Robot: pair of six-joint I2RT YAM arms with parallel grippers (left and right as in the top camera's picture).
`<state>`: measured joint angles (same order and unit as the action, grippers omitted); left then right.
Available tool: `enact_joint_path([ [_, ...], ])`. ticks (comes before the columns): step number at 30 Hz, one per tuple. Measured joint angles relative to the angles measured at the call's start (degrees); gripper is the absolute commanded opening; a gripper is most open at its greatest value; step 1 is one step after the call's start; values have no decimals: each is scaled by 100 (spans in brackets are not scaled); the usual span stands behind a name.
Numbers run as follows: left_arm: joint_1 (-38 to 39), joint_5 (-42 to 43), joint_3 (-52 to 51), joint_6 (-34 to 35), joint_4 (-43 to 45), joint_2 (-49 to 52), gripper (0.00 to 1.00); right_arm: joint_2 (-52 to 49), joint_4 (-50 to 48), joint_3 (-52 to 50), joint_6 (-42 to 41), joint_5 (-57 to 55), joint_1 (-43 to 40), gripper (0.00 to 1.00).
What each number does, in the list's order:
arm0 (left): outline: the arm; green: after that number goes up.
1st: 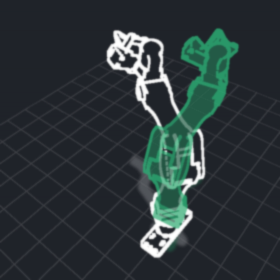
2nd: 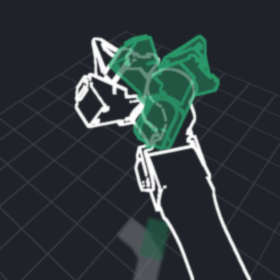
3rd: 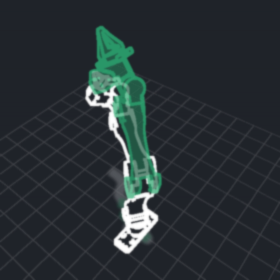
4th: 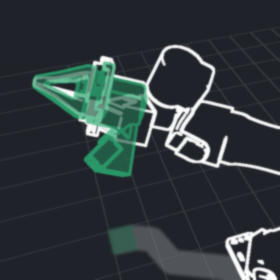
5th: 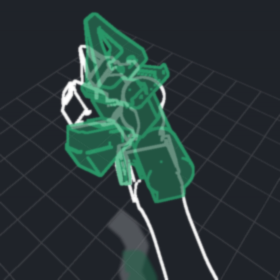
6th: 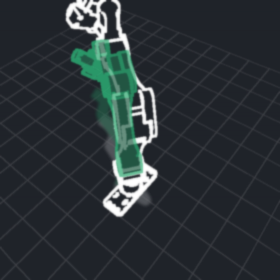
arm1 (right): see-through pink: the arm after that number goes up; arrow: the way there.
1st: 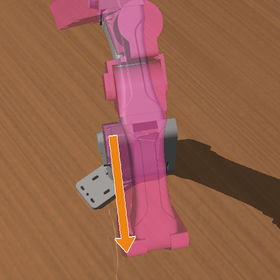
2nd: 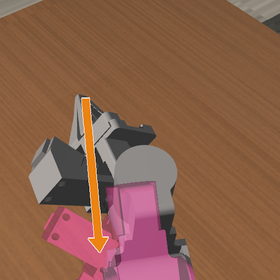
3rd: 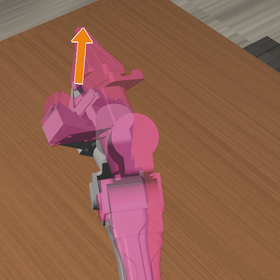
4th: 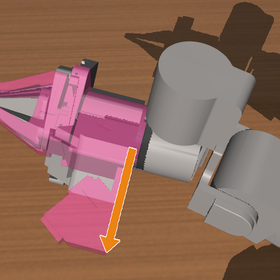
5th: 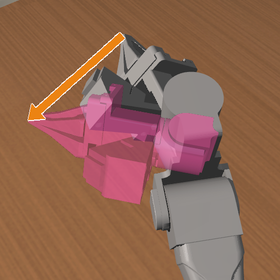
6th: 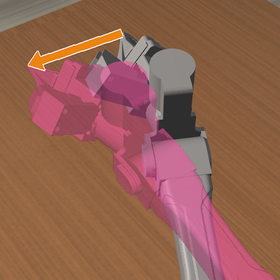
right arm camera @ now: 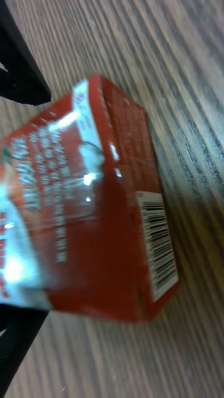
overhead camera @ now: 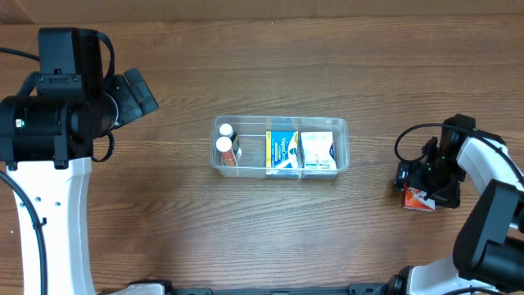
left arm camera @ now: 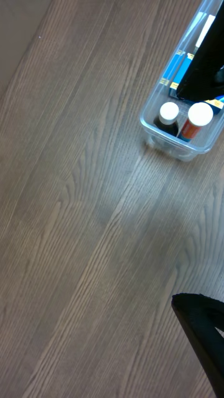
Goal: Pack container
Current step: 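Move the right gripper to the small red box and grasp it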
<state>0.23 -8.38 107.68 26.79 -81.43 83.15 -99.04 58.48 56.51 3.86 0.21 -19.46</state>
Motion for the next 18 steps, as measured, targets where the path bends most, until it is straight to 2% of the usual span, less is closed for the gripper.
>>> enact_joint_path([
  [7,0,0,0,-24,0,0,100,-68,-184,0,33,2,0,75],
  [10,0,0,0,-24,0,0,100,-68,-210,0,52,4,0,72],
  [18,0,0,0,-39,2,0,100,-68,-267,11,-81,31,0,70],
])
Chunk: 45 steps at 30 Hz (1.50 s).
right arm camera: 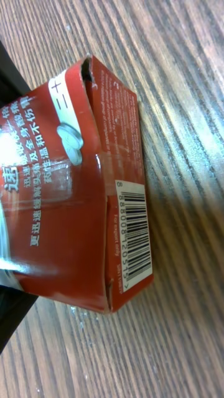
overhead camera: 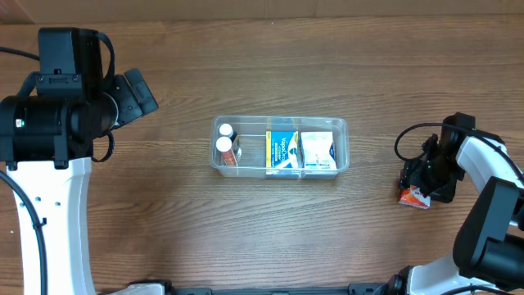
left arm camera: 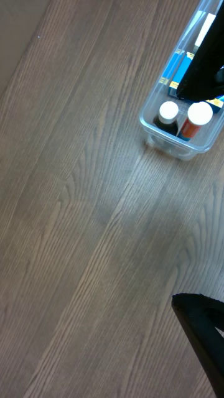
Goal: Pack container
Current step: 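Move the right gripper to the small red box and grasp it, then place the red box in the container beside the white box, release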
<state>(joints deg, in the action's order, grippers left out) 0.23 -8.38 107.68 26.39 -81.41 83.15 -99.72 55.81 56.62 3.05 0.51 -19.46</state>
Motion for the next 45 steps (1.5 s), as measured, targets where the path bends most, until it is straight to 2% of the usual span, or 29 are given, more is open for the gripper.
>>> enact_joint_path([
  [4,0,0,0,0,-2,0,100,0,354,297,-173,151,0,70],
  [10,0,2,-2,0,20,0,100,136,1300,1593,-361,267,260,66],
  [15,0,0,-2,-2,26,0,100,588,1969,2911,-629,339,1226,61],
  [19,0,0,-2,0,22,0,100,874,1980,3644,-935,409,2354,61],
  [25,0,0,-2,0,22,0,100,831,1565,3703,-1637,476,3528,61],
  [31,0,0,-2,0,17,0,100,310,1561,3694,-1906,483,4039,59],
  [38,0,0,-4,0,-20,0,100,-568,1692,3547,-2256,437,4113,59],
  [45,0,0,-4,-2,-31,0,100,-632,1217,2830,-2358,334,4087,66],
])
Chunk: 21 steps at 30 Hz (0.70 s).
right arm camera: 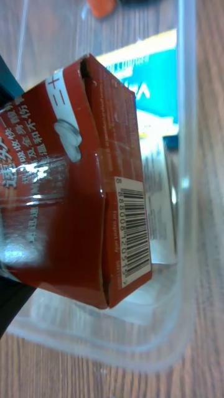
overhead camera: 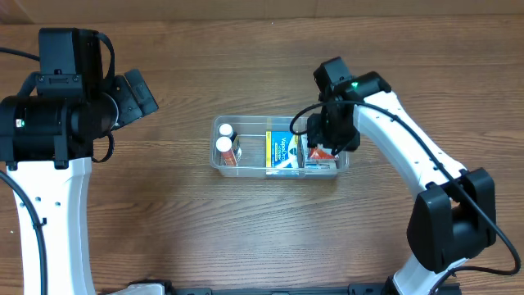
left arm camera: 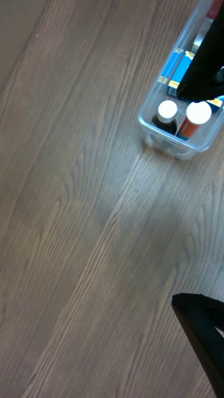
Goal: Pack container
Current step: 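Place the red box in the container beside the white box, release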
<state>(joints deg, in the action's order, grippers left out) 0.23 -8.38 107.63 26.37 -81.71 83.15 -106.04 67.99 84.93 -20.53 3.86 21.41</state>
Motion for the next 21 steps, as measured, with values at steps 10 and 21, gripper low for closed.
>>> enact_joint_path([
  [10,0,0,-2,0,0,0,100,0,-415,-308,74,-9,0,82],
  [21,0,0,-2,0,-11,0,100,13,-116,326,105,-26,0,7],
])
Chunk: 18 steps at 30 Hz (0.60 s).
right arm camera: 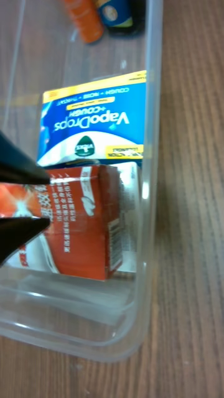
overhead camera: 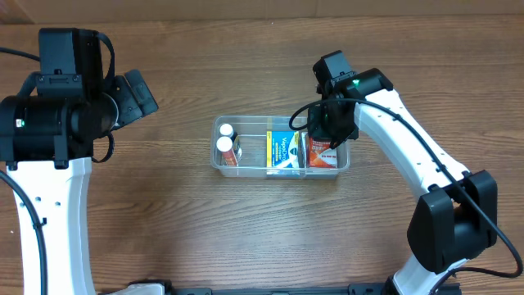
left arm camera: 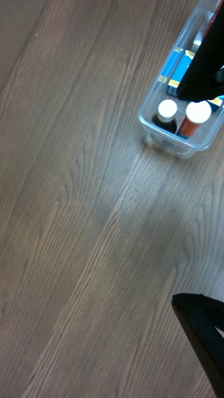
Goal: Pack container
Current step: 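Place the red box in the container beside the white box, release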
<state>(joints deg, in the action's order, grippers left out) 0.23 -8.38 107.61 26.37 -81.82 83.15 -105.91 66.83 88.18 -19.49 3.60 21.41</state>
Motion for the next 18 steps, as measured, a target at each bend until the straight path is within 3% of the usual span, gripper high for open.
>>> enact_joint_path([
  [6,0,0,0,0,-4,0,100,4,-129,-129,4,4,4,5],
  [18,0,0,0,0,-4,0,100,181,-1252,-1412,4,334,28,6],
])
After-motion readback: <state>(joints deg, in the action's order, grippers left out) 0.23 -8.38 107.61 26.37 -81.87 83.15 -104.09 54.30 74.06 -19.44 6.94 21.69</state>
